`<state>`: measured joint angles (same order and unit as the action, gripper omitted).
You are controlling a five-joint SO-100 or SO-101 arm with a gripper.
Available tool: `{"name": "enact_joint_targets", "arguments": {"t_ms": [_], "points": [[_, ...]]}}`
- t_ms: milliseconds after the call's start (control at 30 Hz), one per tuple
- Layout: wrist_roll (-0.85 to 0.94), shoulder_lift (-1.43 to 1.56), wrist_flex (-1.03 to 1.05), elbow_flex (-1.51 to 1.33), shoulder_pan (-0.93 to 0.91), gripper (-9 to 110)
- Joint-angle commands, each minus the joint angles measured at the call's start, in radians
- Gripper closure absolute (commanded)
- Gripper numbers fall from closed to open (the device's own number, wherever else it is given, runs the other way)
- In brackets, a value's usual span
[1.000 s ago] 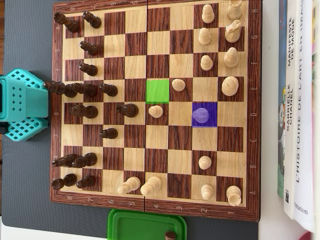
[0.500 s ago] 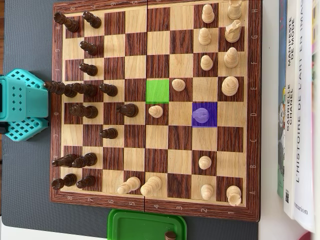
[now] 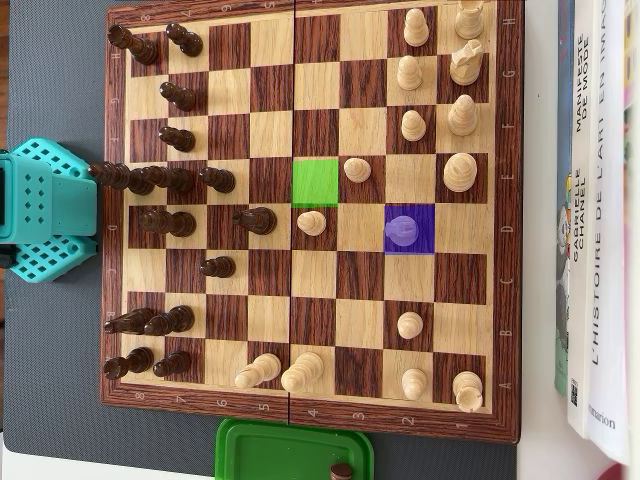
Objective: Play chess
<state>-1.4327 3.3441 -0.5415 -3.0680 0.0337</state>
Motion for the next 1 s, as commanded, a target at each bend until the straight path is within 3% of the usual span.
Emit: {"name": "enact_joint_targets", "arguments": {"t_ms": [0,467,867,967], "points": [[0.006,0.003,0.115,0.011,0.006,88],[0.115,-0.003,1.081,0.265,-0.008,88],[0.112,-0.577,1.273,0.609,-0.008,88],[0.023,-0.724,1.325,0.718,-0.008,88]]}}
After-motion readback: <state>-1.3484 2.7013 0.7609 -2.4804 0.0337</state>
